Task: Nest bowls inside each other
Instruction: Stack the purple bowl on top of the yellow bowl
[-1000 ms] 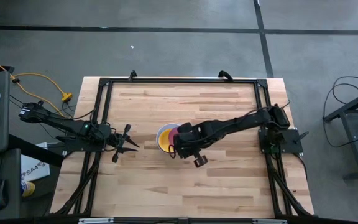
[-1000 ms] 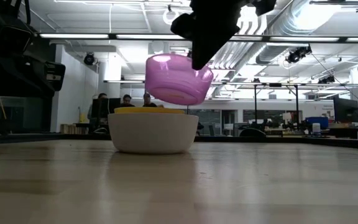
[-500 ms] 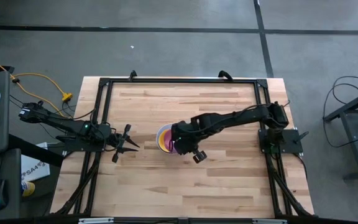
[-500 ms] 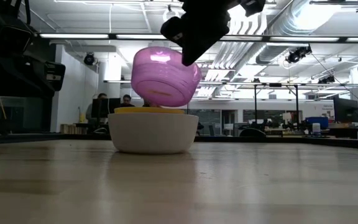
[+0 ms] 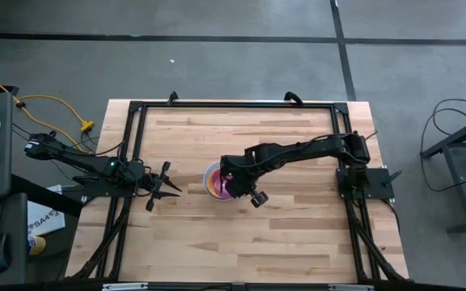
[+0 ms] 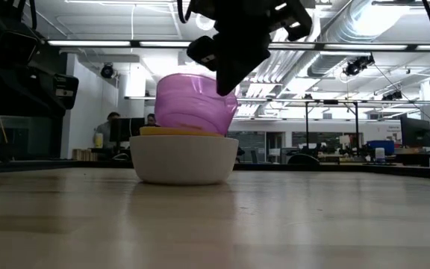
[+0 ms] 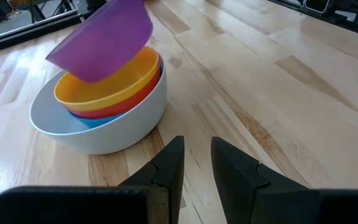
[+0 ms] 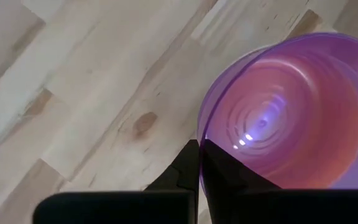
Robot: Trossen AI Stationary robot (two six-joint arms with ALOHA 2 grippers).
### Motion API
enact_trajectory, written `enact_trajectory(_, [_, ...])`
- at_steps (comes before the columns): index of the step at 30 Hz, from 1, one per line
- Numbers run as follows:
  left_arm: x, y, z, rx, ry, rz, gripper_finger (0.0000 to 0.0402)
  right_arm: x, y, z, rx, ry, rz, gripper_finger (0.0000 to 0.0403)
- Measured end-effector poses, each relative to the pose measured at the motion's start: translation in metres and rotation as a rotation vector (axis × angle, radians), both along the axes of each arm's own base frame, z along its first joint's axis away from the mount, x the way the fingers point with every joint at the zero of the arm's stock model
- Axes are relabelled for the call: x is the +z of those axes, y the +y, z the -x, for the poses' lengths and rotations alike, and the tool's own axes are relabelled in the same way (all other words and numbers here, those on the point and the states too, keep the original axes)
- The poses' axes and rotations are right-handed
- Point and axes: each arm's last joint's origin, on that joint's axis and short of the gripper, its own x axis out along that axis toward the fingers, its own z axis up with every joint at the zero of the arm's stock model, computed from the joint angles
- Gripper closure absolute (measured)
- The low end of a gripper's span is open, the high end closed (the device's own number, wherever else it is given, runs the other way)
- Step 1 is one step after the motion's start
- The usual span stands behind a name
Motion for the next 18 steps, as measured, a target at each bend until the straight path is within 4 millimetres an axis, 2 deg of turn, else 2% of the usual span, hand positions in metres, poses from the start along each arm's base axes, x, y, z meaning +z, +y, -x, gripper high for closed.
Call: enact_trajectory(18, [0.0, 0.0, 0.0, 0.0, 0.0, 0.0, 0.032, -0.0027, 0.0001, 0.0053, 0.053, 0.029, 0.261, 0.0399])
